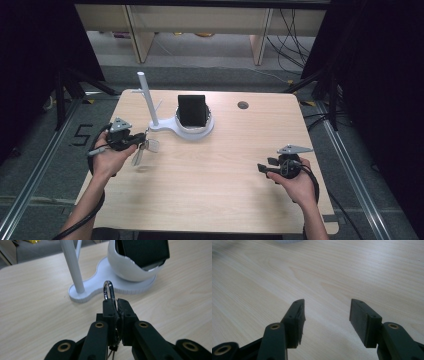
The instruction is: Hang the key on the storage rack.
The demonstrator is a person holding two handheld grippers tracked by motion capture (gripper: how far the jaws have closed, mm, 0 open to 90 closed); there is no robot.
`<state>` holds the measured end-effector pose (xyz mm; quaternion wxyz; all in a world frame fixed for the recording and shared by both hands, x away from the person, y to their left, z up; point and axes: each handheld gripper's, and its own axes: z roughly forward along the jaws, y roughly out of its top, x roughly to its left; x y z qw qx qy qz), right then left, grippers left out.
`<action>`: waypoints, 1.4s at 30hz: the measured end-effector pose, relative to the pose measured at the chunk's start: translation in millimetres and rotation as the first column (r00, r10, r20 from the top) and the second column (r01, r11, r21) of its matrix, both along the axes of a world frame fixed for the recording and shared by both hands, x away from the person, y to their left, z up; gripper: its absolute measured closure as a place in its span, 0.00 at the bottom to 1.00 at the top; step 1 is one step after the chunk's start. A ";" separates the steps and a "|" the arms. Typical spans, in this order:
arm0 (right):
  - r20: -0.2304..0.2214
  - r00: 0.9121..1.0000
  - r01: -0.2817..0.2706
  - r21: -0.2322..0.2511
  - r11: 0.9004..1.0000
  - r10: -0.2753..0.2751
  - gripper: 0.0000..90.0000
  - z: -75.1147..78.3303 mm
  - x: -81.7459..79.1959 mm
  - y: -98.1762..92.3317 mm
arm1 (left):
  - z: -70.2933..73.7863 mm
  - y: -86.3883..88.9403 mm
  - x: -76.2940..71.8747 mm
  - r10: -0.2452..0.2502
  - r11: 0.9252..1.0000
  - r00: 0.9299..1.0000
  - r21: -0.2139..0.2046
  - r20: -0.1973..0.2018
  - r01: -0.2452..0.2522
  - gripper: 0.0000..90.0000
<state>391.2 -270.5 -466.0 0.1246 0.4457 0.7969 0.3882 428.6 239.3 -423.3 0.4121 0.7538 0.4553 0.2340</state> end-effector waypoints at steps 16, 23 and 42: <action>0.029 1.000 0.005 -0.013 1.000 -0.004 0.52 0.3 0.0 1.6 | 22.8 11.5 13.1 0.122 0.988 0.981 -0.110 0.152 -0.106 0.95; 0.012 1.000 0.025 -0.009 1.000 -0.025 0.52 1.7 -1.5 2.3 | 34.8 20.2 21.2 0.180 0.981 0.967 -0.106 0.180 -0.162 0.95; -0.013 0.999 0.031 -0.011 0.999 -0.031 0.52 2.4 -2.5 2.9 | 56.5 18.0 41.9 0.274 0.961 0.929 -0.105 0.251 -0.255 0.95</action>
